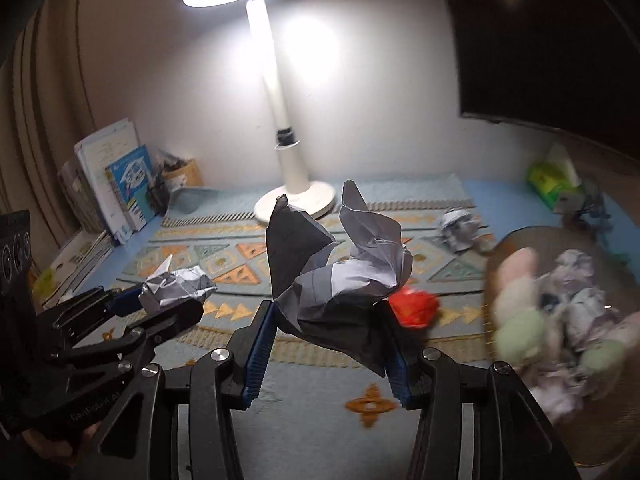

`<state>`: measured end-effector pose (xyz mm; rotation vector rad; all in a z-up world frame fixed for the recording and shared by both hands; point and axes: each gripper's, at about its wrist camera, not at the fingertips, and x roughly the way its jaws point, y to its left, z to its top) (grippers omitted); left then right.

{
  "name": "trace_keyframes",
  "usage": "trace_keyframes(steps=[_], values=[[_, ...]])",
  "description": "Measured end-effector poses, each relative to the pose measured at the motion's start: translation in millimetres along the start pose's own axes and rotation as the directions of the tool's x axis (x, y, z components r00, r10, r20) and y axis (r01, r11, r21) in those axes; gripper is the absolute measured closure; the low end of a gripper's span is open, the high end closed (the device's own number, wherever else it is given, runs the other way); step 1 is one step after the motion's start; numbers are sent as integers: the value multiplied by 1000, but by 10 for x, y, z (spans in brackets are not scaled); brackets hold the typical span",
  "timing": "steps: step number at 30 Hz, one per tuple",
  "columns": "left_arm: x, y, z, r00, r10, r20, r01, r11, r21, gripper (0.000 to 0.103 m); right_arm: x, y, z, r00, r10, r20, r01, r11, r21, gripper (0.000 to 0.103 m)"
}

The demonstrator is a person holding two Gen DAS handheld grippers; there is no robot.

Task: Organize objects
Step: 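Carry both paper balls over the bowl and open both tools, then move both open tools back over the rug toward the red plush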

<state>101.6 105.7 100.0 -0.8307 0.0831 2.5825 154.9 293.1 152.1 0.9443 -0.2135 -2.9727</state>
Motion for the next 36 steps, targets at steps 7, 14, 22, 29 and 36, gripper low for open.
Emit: trace_keyframes(steps=[7,14,22,29,36], values=[[53,-1080,499,982,-151,112,141,986,94,61,-524,-1102,269,975,-216,52,205,966,156,55],[598,-1872,611,965,-259,36,253,960,123,61,-387,-1769,282,964,-261,-45,264,929,260,54],[832,-2153,545,968,-249,23,244,961,130,16,-375,-1955,125,964,-264,-40,263,915,306,31],[617,-1922,493,964,-264,43,258,959,118,16,-384,-1712,41,975,-218,-30,217,933,288,31],[307,-1137,408,984,-137,110,137,991,5,16,-431,-1097,73,995,-100,28,92,974,209,31]])
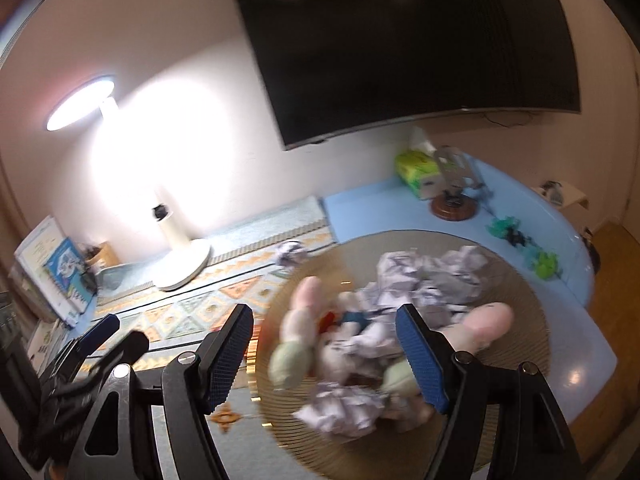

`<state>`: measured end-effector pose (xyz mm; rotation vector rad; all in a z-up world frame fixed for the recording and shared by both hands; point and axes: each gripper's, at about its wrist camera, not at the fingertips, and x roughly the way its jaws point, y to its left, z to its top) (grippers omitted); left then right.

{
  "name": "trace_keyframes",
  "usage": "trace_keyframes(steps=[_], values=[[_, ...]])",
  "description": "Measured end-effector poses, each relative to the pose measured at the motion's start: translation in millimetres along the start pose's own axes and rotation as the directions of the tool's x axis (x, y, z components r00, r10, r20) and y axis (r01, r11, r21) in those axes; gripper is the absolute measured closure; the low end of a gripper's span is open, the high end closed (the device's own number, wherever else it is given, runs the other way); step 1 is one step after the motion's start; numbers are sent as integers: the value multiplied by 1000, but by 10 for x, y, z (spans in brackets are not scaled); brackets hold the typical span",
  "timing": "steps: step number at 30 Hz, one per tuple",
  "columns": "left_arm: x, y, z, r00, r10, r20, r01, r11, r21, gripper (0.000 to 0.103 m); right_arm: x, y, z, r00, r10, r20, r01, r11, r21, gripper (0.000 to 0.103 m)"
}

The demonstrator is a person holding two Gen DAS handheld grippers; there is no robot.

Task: Organize objects
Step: 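Move both open tools back over the rug toward the red plush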

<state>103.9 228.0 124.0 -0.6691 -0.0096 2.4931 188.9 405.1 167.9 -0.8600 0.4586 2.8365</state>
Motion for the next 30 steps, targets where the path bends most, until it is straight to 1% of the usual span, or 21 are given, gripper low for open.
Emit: trace_keyframes(steps=[2,3,4,5,6,8,9,11,13,14,17,22,25,30], values=[[-113,304,-40,997,81,9,-81,996,-46,16,3,218,-63,999,48,-4,-48,998,-36,30],[-142,452,-65,989,145,-5,-145,988,-55,16,22,335,-107,997,75,-14,-75,996,-53,29],[-156,584,-95,976,215,-24,-216,975,-47,16,51,453,-165,994,104,-27,-105,992,-65,27],[-166,704,-123,963,268,-39,-269,962,-36,16,83,562,-225,991,128,-40,-131,989,-76,24],[-173,839,-156,952,300,-54,-303,952,-39,16,124,672,-297,988,147,-53,-151,984,-90,21],[-193,1089,-238,944,320,-81,-326,942,-76,16,249,903,-445,982,167,-87,-177,976,-125,19],[-210,1201,-293,939,331,-94,-340,936,-95,16,328,1013,-510,980,165,-111,-180,973,-146,19],[-224,1348,-402,926,357,-125,-371,921,-116,16,517,1197,-623,978,141,-152,-167,970,-178,19],[-228,1466,-506,910,384,-154,-404,906,-125,16,682,1324,-713,977,121,-173,-156,967,-201,19],[-215,1513,-534,902,399,-167,-421,898,-126,16,766,1371,-751,978,104,-180,-142,967,-211,19],[-191,1611,-636,885,423,-192,-450,884,-129,16,995,1414,-830,977,65,-204,-109,971,-214,19],[-142,1740,-748,879,423,-219,-457,879,-138,16,1248,1356,-921,974,-2,-228,-47,977,-208,19],[-87,1795,-803,872,417,-254,-462,875,-148,16,1350,1290,-938,969,-9,-245,-35,983,-177,19],[-95,1814,-814,880,403,-252,-450,878,-165,16,1397,1142,-902,968,-31,-247,5,995,-104,19]])
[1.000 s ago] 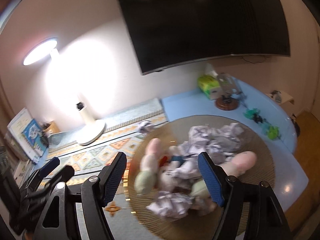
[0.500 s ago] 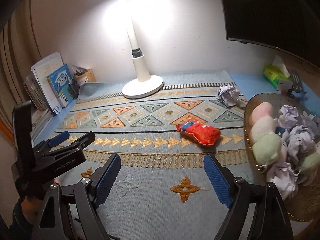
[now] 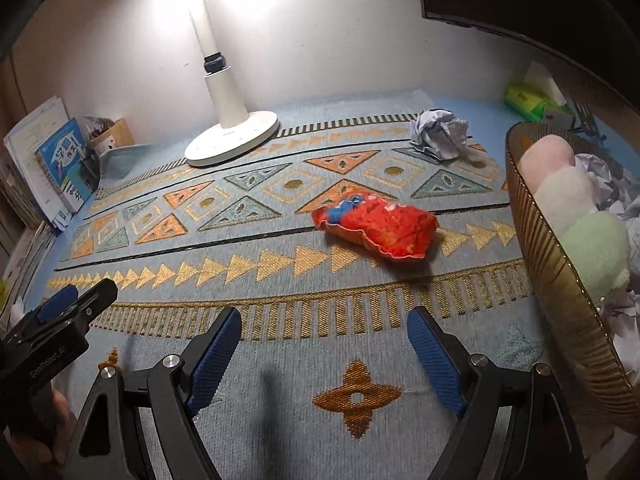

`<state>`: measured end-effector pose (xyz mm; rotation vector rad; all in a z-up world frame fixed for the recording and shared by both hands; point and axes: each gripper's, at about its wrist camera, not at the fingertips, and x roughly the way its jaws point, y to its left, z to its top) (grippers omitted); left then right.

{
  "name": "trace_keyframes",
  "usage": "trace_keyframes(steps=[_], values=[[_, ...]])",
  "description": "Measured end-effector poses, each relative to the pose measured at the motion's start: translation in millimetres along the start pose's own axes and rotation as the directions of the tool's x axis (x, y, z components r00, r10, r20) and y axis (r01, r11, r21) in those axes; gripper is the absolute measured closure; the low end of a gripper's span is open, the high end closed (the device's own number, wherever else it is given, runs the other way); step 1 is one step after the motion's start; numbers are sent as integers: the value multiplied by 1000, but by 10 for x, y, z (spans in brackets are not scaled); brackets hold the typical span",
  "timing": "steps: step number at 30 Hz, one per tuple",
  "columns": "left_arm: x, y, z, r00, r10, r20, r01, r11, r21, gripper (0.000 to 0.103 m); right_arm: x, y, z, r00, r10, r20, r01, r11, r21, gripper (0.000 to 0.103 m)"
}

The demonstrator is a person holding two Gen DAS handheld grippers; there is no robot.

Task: Organize objects
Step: 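Move both open tools back over the rug toward the red plush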

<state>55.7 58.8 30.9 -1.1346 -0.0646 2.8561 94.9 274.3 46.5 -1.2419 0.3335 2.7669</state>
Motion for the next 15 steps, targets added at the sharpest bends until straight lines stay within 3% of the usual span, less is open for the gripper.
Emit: trace_keyframes(steps=[11,15], values=[[59,-14,15,999,-18,-36,19,1000,8,16,46,-248,64,1000,-3,-24,6,990,140,19],[90,-137,113,995,-88,-44,91,993,71,16,70,-243,136,1000,5,-9,-4,983,182,19]])
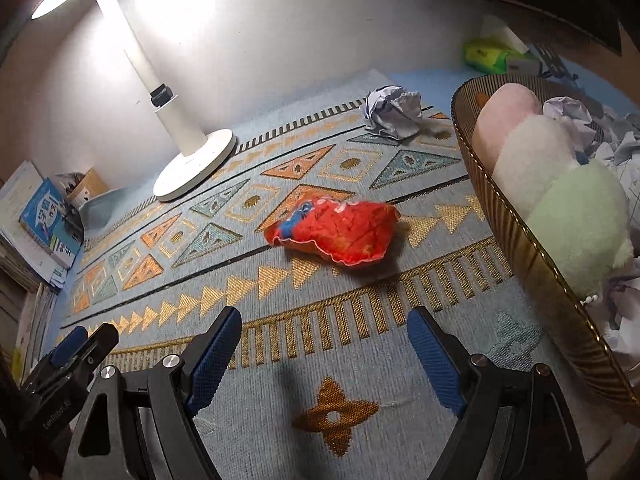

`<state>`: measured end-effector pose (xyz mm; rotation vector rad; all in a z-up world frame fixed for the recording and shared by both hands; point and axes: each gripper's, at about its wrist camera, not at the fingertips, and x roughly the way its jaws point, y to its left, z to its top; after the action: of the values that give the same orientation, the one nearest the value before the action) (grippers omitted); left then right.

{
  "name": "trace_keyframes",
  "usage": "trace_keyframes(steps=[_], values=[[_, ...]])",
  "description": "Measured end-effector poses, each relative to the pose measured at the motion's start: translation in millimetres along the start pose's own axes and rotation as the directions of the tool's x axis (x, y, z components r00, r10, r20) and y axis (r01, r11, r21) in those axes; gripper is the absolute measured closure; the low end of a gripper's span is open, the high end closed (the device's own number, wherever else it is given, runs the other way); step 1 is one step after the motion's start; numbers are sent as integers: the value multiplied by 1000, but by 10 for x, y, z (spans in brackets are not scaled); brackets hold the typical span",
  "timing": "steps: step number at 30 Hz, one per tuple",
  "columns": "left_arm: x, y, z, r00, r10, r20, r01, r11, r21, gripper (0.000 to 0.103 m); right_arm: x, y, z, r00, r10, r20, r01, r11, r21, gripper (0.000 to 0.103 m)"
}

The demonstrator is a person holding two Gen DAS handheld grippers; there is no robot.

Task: Organize objects
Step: 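Move both open tools back over the rug toward the red plush, then grasp the last paper ball with the left tool while the right tool grasps the red plush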

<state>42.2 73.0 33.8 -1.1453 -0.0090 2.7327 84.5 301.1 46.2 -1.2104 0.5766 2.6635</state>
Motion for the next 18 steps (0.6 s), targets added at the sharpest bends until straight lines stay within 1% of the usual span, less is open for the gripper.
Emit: trace_keyframes(steps=[1,2,5,7,9,10,11,13,14,16,18], values=[[8,-45,43,1000,-7,6,7,1000,20,16,27,30,27,1000,-15,-4,15,1000,-2,19],[30,-100,99,1000,-30,2,30,999,43,16,66,52,57,1000,-28,-13,28,1000,2,19],[130,-239,315,992,-123,-11,123,989,85,16,159,65,136,999,-27,-18,28,998,53,19],[243,-343,500,980,-194,-30,197,973,122,16,169,85,183,998,-67,11,66,996,58,19],[394,-456,695,967,-251,-46,255,953,162,16,202,121,243,993,-119,18,119,992,32,20],[477,-509,787,960,-276,-52,280,944,175,16,228,117,271,993,-113,19,112,993,37,19],[568,-555,877,948,-312,-62,318,931,182,16,251,96,291,994,-108,20,107,993,53,19],[771,-662,1037,906,-413,-91,422,886,193,16,297,52,320,994,-109,19,107,991,82,19],[886,-735,1106,890,-442,-114,456,867,198,16,325,28,329,994,-104,10,103,990,97,19],[1080,-949,1211,872,-466,-152,490,843,224,16,335,11,363,994,-106,12,104,987,124,19],[1237,-1185,1288,859,-481,-176,512,816,270,16,376,28,393,996,-88,12,86,987,134,19]])
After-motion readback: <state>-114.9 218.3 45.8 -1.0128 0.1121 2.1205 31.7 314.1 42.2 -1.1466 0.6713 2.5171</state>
